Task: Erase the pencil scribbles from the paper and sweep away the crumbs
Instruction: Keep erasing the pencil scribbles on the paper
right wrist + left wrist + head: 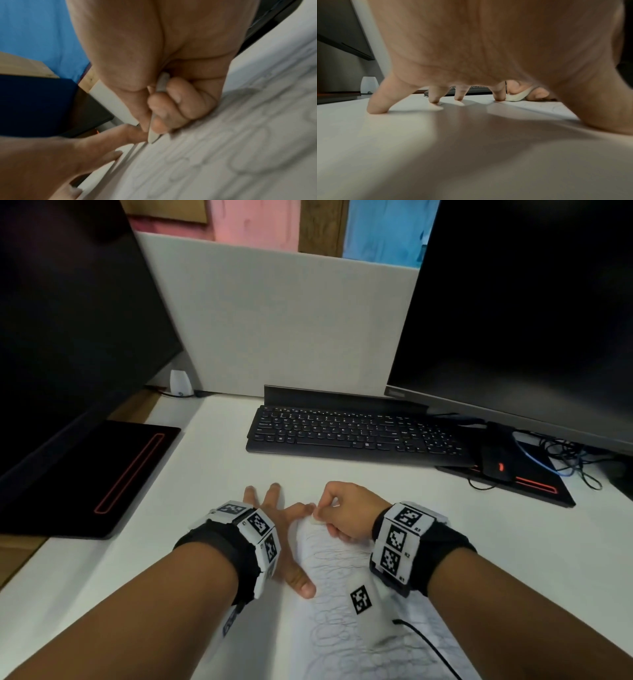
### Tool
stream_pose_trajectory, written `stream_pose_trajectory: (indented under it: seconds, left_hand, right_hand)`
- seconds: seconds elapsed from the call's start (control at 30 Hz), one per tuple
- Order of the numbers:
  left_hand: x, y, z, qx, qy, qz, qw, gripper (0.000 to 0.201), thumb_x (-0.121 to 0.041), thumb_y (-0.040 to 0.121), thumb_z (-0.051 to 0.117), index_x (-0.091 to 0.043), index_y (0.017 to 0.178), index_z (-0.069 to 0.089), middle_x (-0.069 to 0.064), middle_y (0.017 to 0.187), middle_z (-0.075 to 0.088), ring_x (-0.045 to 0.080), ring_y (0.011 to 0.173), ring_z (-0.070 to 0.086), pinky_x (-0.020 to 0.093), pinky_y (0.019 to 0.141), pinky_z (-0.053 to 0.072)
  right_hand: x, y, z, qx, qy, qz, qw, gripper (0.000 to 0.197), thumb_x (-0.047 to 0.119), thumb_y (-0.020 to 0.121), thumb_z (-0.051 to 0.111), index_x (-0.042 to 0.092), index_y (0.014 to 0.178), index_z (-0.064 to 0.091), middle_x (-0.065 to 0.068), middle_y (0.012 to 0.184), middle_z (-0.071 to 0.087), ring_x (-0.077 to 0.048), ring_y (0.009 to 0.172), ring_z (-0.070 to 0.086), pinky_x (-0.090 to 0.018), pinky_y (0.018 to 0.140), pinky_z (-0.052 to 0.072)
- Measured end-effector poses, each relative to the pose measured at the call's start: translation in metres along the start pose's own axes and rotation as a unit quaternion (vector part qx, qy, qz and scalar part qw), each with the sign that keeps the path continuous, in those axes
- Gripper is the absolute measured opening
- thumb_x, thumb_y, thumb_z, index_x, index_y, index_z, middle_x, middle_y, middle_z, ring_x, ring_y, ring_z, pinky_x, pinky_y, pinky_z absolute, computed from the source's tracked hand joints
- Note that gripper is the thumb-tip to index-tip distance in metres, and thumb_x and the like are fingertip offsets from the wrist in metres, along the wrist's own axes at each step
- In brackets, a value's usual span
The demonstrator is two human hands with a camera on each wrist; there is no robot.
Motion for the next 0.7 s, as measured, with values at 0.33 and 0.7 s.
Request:
stream_pose_trajectory:
  seconds: [0.33, 0.7]
  left_hand:
    - [0.0005, 0.0015, -0.0001, 0.003, 0.005, -0.004, 1.0, 0.129, -0.074, 0.049, 0.08, -0.057, 0.147, -0.003, 0.002, 0.161, -0.017, 0.046, 0.144, -0.018, 0.068, 0.112, 0.018]
    - [0.0013, 0.0071, 0.0025, -0.018, 0.014, 0.006, 1.0, 0.128, -0.078, 0.047, 0.078, -0.054, 0.147, 0.002, 0.002, 0.149, 0.008, 0.046, 0.141, 0.003, 0.062, 0.109, 0.03]
  right_hand:
    - [0.0045, 0.0012, 0.0021, 0.056, -0.008, 0.001, 0.998, 0.013, 0.016, 0.097, 0.058, 0.015, 0.085, 0.052, -0.004, 0.061, 0.057, -0.011, 0.041, 0.045, -0.02, 0.04, 0.038]
    - [0.0042, 0.001, 0.0035, 0.081, -0.013, -0.003, 0.997, 0.008, 0.013, 0.095, 0.059, 0.013, 0.088, 0.054, -0.004, 0.062, 0.061, -0.011, 0.043, 0.052, -0.022, 0.045, 0.044]
Point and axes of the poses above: each hand's wrist, its own y-axis towards the middle knuckle, its own z-axis out of the palm, x = y × z, the point moved 3 cm from there along y, towards the middle knuckle
